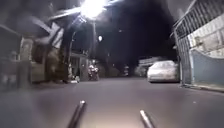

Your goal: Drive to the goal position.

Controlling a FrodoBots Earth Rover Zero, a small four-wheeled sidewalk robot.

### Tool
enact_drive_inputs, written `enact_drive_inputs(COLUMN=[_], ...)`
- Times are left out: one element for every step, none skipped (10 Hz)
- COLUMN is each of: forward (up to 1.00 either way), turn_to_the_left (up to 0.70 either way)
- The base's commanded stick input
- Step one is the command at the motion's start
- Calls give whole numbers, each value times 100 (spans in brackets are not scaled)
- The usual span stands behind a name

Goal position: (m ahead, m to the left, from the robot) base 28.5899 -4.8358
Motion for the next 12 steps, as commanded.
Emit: enact_drive_inputs(forward=[100,100,100,100,100,100,100,100,100,100,100,100], turn_to_the_left=[2,-9,-38,-38,-38,-38,-38,-38,-38,-38,-38,-38])
